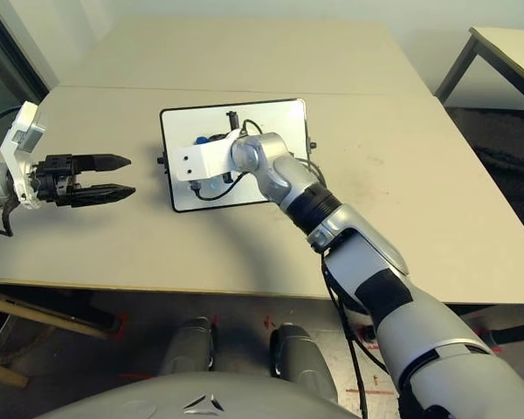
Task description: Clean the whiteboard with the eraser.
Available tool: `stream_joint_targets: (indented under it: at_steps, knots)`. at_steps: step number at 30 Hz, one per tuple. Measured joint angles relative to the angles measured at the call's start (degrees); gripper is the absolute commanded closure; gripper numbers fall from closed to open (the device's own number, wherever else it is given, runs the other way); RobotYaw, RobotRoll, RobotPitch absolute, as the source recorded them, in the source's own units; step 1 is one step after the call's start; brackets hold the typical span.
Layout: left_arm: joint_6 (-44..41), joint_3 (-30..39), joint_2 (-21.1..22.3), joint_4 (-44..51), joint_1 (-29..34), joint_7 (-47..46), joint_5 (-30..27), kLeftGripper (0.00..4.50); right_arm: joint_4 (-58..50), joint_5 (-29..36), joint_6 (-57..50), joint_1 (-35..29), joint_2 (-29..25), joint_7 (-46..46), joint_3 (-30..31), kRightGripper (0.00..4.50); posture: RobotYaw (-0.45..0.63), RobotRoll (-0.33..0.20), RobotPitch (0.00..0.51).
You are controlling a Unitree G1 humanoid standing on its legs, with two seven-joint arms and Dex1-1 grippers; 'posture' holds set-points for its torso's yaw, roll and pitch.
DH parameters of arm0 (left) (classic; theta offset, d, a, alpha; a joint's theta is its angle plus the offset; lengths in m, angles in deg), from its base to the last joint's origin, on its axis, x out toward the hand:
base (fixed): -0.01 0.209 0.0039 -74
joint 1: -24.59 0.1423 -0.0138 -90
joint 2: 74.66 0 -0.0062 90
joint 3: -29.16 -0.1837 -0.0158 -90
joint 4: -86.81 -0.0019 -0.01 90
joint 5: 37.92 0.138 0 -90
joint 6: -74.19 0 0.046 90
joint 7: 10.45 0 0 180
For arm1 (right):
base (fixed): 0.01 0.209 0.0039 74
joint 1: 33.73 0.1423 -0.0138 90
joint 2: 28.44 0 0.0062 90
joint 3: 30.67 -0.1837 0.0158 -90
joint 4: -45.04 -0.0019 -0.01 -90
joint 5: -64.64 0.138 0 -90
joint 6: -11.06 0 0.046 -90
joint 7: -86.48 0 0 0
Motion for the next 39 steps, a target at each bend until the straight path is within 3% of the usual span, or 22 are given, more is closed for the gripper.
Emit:
stream_joint_targets:
  at_steps: [10, 25, 36, 39]
  knots:
    - [-0.5, 1.3, 0.1, 1.6, 0.8, -0.7, -0.1, 0.0, 2.3, -0.7, 2.3, 0.4, -0.4, -1.3, 0.2, 4.16, 0.31, 0.0, 0.023]
    - [0.8, -1.0, -0.5, -1.1, -2.7, -0.2, 0.2, 0.0, -6.5, -0.7, 0.1, -4.8, -9.9, 1.1, -1.2, 4.16, 0.26, 0.0, 0.027]
    - [1.6, -1.9, -1.1, -2.9, -3.3, 0.3, 0.3, 0.0, -15.8, 3.1, -6.7, -11.6, -17.8, 5.3, -7.5, 4.16, 0.25, 0.0, 0.028]
    - [1.8, -1.9, -1.1, -3.0, -3.8, 0.3, 0.3, 0.0, -15.1, 2.0, -6.3, -11.5, -17.2, 3.6, -7.2, 4.16, 0.25, 0.0, 0.027]
